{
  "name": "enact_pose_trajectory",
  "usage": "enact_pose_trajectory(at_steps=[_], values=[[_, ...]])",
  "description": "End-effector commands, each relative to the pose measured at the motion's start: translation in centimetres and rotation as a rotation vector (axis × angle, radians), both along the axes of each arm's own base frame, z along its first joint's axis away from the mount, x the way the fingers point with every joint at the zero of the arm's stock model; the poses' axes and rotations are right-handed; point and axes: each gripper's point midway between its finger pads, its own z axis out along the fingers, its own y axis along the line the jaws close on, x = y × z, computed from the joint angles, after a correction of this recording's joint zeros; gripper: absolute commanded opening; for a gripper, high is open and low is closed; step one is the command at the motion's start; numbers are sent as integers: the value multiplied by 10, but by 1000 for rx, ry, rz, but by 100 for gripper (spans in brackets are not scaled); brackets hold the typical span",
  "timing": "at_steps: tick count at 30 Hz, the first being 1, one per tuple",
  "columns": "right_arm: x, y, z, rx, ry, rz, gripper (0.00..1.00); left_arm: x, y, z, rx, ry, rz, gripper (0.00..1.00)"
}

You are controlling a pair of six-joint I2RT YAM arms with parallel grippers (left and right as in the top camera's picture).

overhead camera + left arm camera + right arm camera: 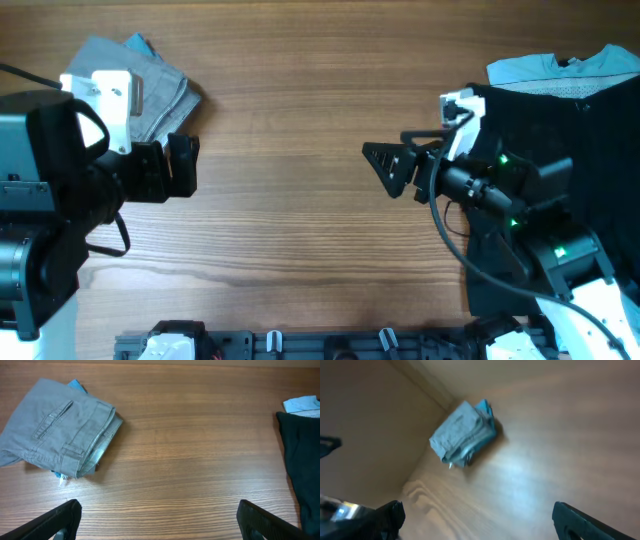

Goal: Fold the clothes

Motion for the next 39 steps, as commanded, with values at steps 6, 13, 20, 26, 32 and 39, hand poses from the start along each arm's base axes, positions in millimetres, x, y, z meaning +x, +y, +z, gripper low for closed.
enact_pose_trajectory(at_steps=[6, 13, 20, 26, 32, 39], values=[[2, 2, 22, -48, -198, 61, 100, 1, 1, 2, 1, -4, 16, 100], [-39, 3, 68, -298, -803, 279, 100, 1, 1, 2, 1, -4, 16, 100], [-43, -47, 38, -438, -915, -22, 100, 1, 1, 2, 1, -4, 16, 100], [-58, -89, -9, -365, -824, -274, 100, 1, 1, 2, 1, -4, 16, 100], [-57, -120, -44, -271, -747, -462, 100, 1, 1, 2, 1, -4, 16, 100], [-38, -119, -103, -300, -663, -455, 100, 1, 1, 2, 1, -4, 16, 100]])
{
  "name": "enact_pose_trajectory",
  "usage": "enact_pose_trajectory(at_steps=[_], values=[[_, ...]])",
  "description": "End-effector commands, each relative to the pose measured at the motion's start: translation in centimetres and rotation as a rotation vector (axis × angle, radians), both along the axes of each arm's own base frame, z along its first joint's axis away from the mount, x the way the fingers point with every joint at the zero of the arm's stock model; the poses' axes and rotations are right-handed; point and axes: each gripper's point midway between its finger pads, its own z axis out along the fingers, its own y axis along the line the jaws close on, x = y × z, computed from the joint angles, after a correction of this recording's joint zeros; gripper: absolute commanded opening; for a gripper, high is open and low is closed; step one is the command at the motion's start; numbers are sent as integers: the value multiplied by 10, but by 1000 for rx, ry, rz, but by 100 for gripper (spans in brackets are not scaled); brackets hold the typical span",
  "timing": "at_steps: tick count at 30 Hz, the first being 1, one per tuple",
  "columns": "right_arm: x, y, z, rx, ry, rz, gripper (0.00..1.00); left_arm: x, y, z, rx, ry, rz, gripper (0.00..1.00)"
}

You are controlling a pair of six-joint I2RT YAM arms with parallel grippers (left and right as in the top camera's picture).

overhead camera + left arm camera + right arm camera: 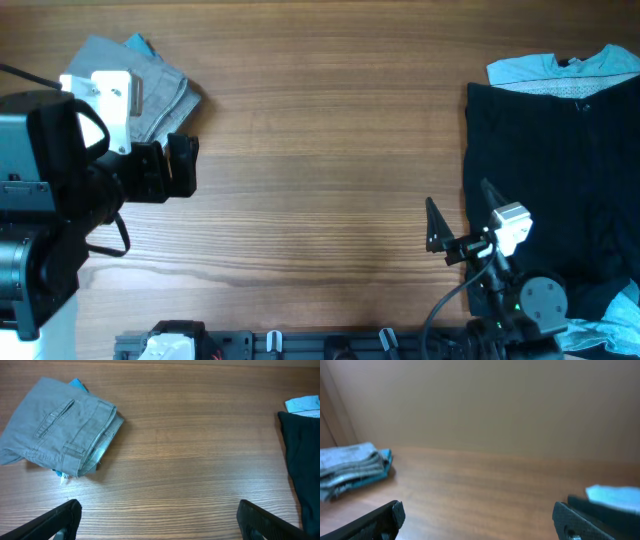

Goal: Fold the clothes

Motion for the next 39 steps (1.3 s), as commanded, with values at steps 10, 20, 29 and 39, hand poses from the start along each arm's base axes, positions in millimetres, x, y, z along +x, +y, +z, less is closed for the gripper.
enact_pose_trajectory(at_steps=[10, 20, 29, 39], values=[[15, -2, -42, 131, 33, -30, 100, 1, 0, 3, -1, -8, 10, 100], [15, -2, -43, 130, 35, -30, 100, 1, 0, 3, -1, -8, 10, 100], [15, -2, -43, 130, 35, -30, 100, 1, 0, 3, -1, -8, 9, 100], [15, -2, -43, 131, 35, -30, 100, -7, 1, 27, 14, -192, -2, 100]])
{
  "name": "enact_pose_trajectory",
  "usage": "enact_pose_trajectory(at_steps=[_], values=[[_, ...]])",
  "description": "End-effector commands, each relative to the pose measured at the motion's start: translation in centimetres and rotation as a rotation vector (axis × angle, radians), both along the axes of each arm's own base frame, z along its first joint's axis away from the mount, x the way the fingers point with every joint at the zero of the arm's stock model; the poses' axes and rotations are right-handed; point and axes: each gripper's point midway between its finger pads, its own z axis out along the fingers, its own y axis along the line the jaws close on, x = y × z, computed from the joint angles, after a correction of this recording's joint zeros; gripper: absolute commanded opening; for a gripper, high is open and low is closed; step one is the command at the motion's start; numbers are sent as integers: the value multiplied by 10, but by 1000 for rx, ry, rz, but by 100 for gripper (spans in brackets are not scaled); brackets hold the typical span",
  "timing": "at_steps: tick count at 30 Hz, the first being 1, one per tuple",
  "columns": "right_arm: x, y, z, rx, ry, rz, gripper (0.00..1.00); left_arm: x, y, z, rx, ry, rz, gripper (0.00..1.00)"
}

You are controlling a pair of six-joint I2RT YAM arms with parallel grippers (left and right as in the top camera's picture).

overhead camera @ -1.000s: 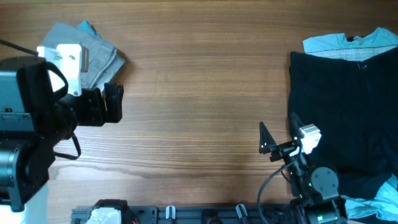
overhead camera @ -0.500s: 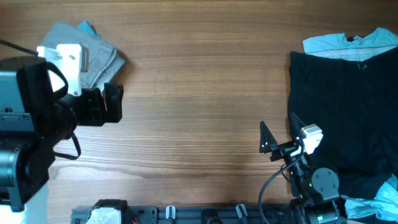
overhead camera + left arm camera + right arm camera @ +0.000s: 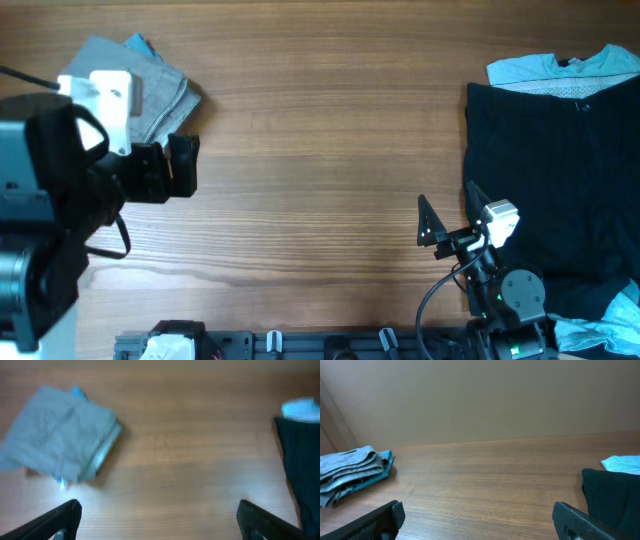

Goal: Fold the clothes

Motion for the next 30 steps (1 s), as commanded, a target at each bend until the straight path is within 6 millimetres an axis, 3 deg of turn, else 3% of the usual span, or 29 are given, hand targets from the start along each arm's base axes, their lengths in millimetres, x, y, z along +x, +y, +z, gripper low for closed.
enact_pose_trajectory(at_steps=[1, 4, 6, 16, 26, 30], values=[[1, -4, 2, 13, -5, -22, 100, -7, 5, 20, 13, -165, 13, 100], [1, -4, 2, 13, -5, -22, 100, -4, 11, 22, 15, -295, 44, 100], [1, -4, 2, 13, -5, -22, 100, -6, 17, 13, 10, -357, 71, 100], [1, -4, 2, 13, -5, -22, 100, -19, 33, -94, -9, -490, 155, 100], [1, -4, 2, 13, -5, -22, 100, -21, 39, -175, -30, -611, 189, 100], [1, -4, 2, 12, -5, -22, 100, -18, 39, -196, -30, -619, 189, 100]])
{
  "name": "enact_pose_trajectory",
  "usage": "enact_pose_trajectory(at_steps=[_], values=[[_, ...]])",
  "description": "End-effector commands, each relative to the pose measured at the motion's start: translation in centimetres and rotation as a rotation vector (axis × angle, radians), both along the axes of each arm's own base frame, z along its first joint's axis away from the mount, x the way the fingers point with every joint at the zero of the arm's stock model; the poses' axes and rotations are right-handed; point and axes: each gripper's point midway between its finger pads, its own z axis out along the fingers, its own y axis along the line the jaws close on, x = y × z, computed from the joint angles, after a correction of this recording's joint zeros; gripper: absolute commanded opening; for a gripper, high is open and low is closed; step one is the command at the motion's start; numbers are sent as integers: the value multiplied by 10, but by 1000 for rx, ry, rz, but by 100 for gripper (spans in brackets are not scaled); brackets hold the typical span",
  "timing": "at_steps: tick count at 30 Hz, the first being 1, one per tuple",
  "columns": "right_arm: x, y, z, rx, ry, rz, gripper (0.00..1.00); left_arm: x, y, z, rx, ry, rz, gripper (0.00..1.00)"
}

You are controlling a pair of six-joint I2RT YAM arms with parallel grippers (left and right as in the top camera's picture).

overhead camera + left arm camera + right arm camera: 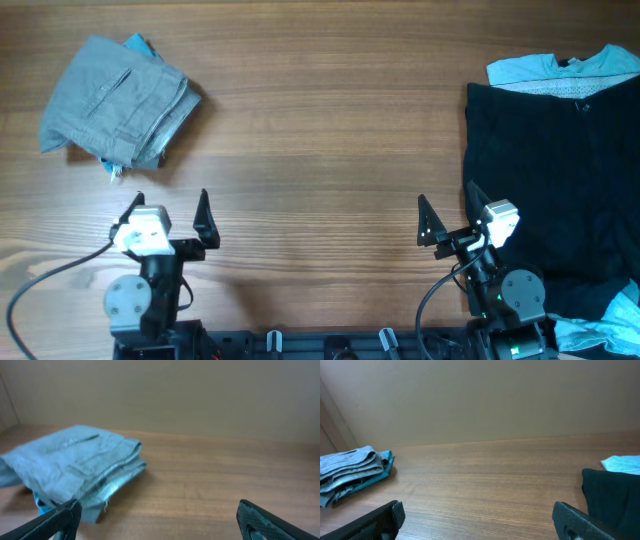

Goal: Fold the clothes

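Observation:
Grey trousers (115, 100) lie folded at the table's far left, on a blue garment (137, 43); the left wrist view shows the grey trousers (75, 462) close ahead. A black garment (560, 180) lies spread flat at the right, over a light blue one (565, 65). My left gripper (168, 207) sits low at the front edge, open and holding nothing, its fingertips (55, 522) at that view's bottom corners. My right gripper (446, 210) is also low at the front, open, just left of the black garment (612, 495).
Another light blue cloth (612, 335) shows at the front right corner. Bare wooden table (320, 150) spans between the folded pile and the black garment. A plain wall (480, 400) rises behind the table's far edge.
My left arm was raised over the table's left side, beside the folded trousers; now it is down at the front edge, looking level across the table. The right arm has not moved.
Both arms were first raised over the table, grippers open, the grey trousers lying folded at far left. Then the right arm was down at the front edge and stayed there. Now the left arm is down too. No garment has moved.

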Motion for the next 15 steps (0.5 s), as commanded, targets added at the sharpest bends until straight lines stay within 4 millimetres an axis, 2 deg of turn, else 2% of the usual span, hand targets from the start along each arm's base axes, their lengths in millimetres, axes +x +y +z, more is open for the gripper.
enact_pose_trajectory(at_steps=[1, 5, 6, 12, 15], values=[[1, -4, 2, 13, -5, -21, 100, 5, 3, -20, -13, -20, 14, 100], [1, -4, 2, 13, -5, -21, 100, 13, -3, -46, -17, -13, -21, 100], [1, -4, 2, 12, -5, -21, 100, 15, -3, -46, -17, -28, -23, 100], [1, -4, 2, 13, -5, -21, 100, 17, -11, -43, -28, -70, -67, 100], [1, -4, 2, 13, -5, -21, 100, 17, -13, -18, -19, -171, -80, 100]])
